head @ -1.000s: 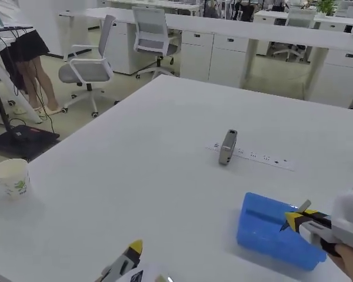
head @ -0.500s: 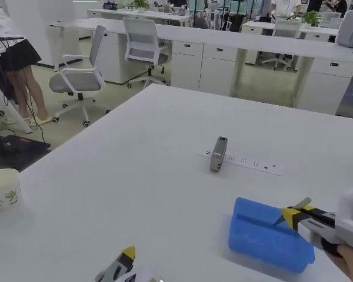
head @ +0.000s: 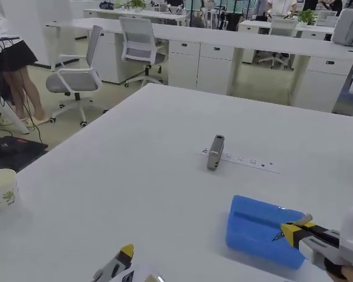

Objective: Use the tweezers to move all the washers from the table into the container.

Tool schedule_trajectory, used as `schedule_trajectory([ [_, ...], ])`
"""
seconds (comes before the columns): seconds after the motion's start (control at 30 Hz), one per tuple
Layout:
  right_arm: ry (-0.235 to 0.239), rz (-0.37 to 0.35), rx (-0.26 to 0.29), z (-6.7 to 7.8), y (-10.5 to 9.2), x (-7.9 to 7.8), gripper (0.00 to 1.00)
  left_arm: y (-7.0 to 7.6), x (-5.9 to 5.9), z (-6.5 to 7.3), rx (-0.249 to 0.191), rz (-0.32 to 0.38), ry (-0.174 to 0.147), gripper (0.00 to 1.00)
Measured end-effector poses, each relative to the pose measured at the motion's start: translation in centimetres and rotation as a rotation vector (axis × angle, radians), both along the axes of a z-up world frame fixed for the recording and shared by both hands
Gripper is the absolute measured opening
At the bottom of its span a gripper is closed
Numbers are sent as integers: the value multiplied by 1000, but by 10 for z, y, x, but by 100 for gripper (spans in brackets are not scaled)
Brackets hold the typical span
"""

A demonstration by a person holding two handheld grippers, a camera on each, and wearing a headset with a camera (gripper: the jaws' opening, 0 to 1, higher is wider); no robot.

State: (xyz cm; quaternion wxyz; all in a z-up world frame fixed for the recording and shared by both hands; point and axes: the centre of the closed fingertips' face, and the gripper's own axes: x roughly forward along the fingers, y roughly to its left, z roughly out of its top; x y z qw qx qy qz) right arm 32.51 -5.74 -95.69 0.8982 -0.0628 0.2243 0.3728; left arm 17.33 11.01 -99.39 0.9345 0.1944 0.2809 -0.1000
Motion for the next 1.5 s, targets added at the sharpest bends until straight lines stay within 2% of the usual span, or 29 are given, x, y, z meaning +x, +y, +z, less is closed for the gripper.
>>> schedule_trajectory([
  [0.33, 40, -3, -22, -24, -8, -11, 3, 0, 0, -1, 4, 2, 4, 91],
  [0.67, 99, -2, -56, -54, -14, -20, 3, 2, 1, -2, 8, 3, 12, 91],
  [0.97, 124, 8, -84, -66, -16, -24, 4, 2, 2, -3, 12, 1, 12, 91],
  [1.5, 136, 16, -99, -65, -14, -29, 3, 2, 1, -3, 15, -1, 16, 91],
])
